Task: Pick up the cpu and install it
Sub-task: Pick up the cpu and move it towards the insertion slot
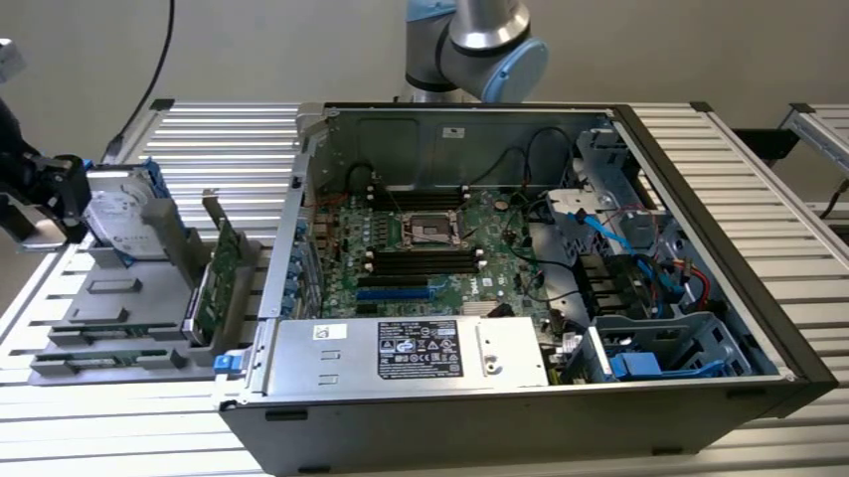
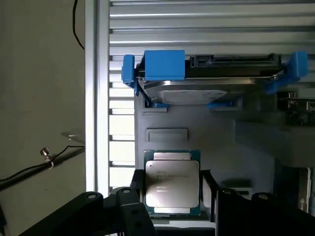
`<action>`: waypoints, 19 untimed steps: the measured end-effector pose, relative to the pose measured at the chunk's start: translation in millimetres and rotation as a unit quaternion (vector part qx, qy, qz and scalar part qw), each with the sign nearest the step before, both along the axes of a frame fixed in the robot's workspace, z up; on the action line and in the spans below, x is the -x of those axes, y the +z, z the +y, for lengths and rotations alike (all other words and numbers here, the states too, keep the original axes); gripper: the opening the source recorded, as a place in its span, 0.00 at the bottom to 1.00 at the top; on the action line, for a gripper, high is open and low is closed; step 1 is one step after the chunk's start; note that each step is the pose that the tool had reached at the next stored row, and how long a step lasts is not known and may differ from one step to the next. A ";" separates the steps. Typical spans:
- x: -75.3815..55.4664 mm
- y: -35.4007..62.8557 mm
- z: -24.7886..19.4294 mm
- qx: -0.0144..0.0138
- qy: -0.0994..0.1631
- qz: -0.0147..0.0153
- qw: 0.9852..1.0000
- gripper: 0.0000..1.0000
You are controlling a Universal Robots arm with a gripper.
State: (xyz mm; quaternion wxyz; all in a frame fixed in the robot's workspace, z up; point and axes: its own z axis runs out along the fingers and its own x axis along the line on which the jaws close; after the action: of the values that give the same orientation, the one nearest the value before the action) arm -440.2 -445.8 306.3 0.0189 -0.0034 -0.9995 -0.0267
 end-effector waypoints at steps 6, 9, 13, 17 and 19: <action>-12.9 22.1 -0.2 -0.003 0.000 0.000 1.000 0.55; -23.5 30.9 -0.2 -0.005 0.000 0.001 1.000 0.55; -41.7 40.2 -0.2 -0.007 0.001 0.003 1.000 0.55; -59.7 49.3 -0.2 -0.008 0.001 0.005 1.000 0.55; -69.0 53.3 -0.2 -0.009 0.001 0.005 1.000 0.55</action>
State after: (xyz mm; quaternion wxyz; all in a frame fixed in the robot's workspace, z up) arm -371.2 -446.0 359.6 0.0242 -0.0023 -0.9991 -0.0355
